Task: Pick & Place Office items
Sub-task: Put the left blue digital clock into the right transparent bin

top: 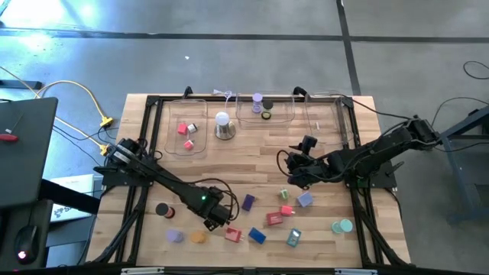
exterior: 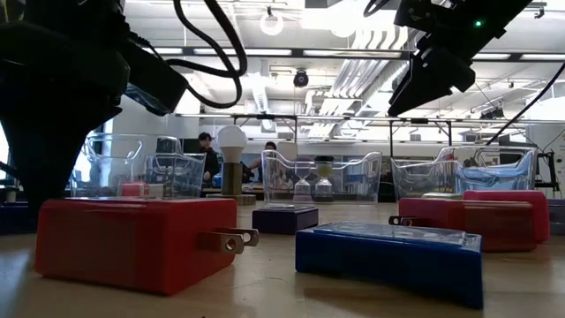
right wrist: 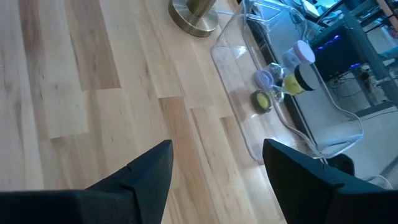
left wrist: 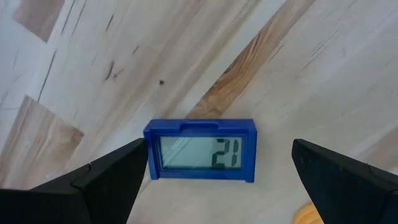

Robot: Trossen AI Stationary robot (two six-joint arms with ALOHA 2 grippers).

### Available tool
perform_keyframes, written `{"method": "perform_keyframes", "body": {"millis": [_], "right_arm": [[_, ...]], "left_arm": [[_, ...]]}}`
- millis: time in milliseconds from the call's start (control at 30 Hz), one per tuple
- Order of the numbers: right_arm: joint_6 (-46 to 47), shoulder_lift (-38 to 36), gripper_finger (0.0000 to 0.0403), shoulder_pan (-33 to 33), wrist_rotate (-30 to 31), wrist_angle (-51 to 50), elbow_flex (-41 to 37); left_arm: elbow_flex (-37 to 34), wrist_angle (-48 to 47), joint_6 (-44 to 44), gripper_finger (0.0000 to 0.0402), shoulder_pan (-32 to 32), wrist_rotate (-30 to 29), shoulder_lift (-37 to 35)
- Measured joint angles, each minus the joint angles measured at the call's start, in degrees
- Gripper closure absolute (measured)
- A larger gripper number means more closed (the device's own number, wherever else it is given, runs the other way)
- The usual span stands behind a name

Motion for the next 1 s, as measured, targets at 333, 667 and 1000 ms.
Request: {"method": "perform_keyframes", "body": {"millis": [333,667,1000], "right_arm": [[0.00,-0.01,0.0165,0.00,-0.01,0.69,0.00],[0.00,0.00,0.0165,0.00,-0.86,1.55,0.00],[-0.06,-0.02,0.0165,0.00,-1.65,2.16,0.00]], "left_arm": [[0.00,-1.40,-4.16,0.0016,-2.65,-4.91,0.00],[-0.39,-2.54,-3.67,0.0016,-1.91,-4.46,0.00],[-3.81,2.24,-2.48,0.0016,-1.08,-2.83,-0.15]]}}
